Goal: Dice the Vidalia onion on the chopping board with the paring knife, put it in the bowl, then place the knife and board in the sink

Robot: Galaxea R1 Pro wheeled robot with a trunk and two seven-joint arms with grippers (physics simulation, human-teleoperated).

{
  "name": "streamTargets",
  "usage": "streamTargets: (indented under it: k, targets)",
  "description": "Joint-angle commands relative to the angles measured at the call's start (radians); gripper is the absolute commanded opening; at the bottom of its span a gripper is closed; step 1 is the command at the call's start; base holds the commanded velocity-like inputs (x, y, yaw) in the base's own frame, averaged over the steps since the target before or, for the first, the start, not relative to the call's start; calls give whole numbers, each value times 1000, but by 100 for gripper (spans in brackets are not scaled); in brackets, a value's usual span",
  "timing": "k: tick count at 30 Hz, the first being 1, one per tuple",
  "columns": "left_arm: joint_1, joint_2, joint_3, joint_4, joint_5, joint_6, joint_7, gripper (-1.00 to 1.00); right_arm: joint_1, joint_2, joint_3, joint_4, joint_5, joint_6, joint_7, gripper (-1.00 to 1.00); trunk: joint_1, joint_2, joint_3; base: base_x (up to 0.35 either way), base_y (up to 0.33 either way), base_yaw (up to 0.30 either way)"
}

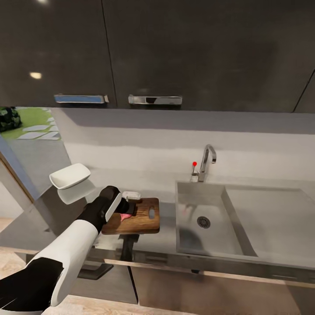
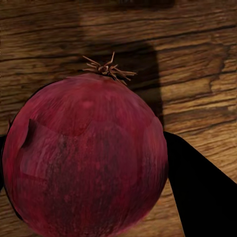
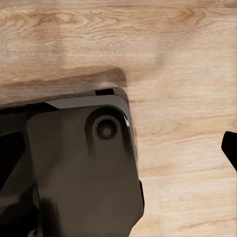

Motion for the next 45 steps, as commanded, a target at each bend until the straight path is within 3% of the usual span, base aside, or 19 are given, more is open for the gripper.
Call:
streamTargets:
  k: [1, 23, 24, 45]
  targets:
    - [0, 1, -2, 3, 2, 3, 0, -100, -1, 0, -7, 0, 10, -2, -5, 100, 1, -1, -4, 73, 0, 0]
    - [0, 8, -2, 10, -1, 2, 0, -100, -1, 3, -7, 0, 10, -2, -5, 100, 1, -1, -19, 10, 0, 0]
    - [0, 8, -2, 9, -1, 2, 0, 100, -1, 2, -7, 0, 10, -2, -5, 100, 1, -1, -19, 0, 0, 0]
    - [0, 13, 5, -25, -3, 5, 0, 100, -1, 2, -7, 0, 10, -2, -5, 100, 1, -1, -19, 0, 0, 0]
